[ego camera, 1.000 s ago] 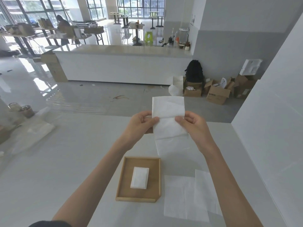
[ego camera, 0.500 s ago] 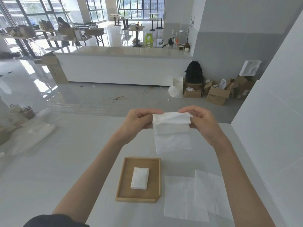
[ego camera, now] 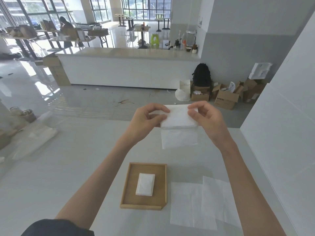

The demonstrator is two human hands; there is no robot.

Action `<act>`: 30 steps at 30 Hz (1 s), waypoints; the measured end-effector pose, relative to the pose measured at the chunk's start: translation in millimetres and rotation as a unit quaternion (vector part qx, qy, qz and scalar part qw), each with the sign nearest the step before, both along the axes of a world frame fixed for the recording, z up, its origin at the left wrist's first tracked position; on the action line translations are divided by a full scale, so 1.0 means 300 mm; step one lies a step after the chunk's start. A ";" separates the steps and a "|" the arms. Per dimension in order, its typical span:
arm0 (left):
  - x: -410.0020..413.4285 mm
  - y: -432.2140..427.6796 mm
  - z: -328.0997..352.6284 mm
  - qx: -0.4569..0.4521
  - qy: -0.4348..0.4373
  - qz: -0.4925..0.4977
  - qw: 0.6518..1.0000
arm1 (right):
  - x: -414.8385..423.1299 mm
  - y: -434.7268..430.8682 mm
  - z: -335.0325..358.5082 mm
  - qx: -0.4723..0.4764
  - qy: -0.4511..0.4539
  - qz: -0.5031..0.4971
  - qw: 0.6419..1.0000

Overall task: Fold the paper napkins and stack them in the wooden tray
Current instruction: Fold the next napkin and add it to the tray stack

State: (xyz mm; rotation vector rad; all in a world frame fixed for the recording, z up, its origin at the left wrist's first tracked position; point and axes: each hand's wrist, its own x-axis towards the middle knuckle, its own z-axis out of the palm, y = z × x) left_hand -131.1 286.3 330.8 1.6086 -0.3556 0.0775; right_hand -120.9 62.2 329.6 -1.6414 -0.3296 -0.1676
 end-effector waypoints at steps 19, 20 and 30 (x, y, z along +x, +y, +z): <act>0.003 0.003 -0.063 -0.013 0.058 -0.031 0.998 | 0.014 0.004 -0.040 0.001 0.072 0.039 0.997; 0.007 0.007 -0.065 -0.022 0.067 -0.035 0.997 | 0.012 0.004 -0.042 -0.004 0.072 0.040 0.997; 0.020 0.008 -0.071 -0.078 0.146 -0.070 0.984 | -0.001 -0.008 -0.037 -0.098 -0.047 -0.005 0.994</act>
